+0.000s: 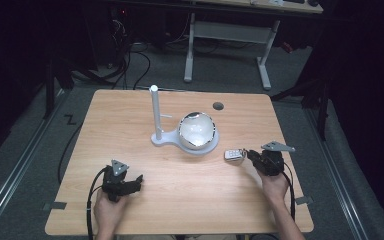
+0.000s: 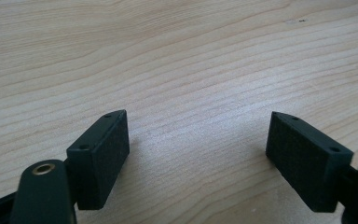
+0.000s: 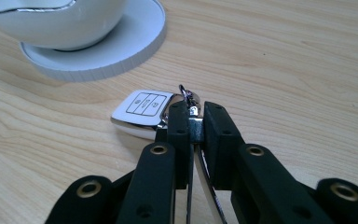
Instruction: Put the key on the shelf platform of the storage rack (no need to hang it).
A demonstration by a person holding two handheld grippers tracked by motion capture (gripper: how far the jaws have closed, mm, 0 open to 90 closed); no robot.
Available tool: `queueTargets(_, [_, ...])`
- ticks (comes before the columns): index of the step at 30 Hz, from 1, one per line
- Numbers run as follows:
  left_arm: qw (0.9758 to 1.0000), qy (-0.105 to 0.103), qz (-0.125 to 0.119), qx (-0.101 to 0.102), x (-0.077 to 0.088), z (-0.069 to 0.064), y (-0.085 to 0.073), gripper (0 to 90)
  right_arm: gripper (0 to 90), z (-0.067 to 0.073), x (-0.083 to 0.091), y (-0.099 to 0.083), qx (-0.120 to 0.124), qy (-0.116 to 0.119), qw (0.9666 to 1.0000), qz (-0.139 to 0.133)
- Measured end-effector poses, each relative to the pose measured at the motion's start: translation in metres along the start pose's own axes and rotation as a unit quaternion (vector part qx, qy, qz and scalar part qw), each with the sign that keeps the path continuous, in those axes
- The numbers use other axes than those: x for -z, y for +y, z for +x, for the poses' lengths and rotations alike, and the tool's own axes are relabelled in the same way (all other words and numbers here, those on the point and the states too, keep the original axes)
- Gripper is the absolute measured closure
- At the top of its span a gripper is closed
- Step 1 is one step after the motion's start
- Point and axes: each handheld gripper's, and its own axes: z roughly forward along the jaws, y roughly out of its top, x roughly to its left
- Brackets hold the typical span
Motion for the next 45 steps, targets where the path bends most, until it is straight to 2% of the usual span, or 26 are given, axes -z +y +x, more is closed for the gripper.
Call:
queueTargets(9, [1.0000,0.000,0.000,0.000,0.000,0.000,0.000,21.7,82.2,0.006,0.022,0.007,0.003,0.027,0.9994,-0.022])
queueTargets(18, [1.0000,0.000,0.000,0.000,0.000,0.000,0.000,21.7,82.2,0.013,0.035,0.013,0.009,0.051,0.9981,-0.034])
queueTargets(33, [1.0000,0.000,0.000,0.000,0.000,0.000,0.000,21.6,82.2,0.022,0.048,0.018,0.023,0.082,0.9957,-0.037])
queueTargets(45, [1.0000,0.000,0.000,0.000,0.000,0.000,0.000,21.6,82.2,0.032,0.047,0.036,0.032,0.114,0.9922,-0.038])
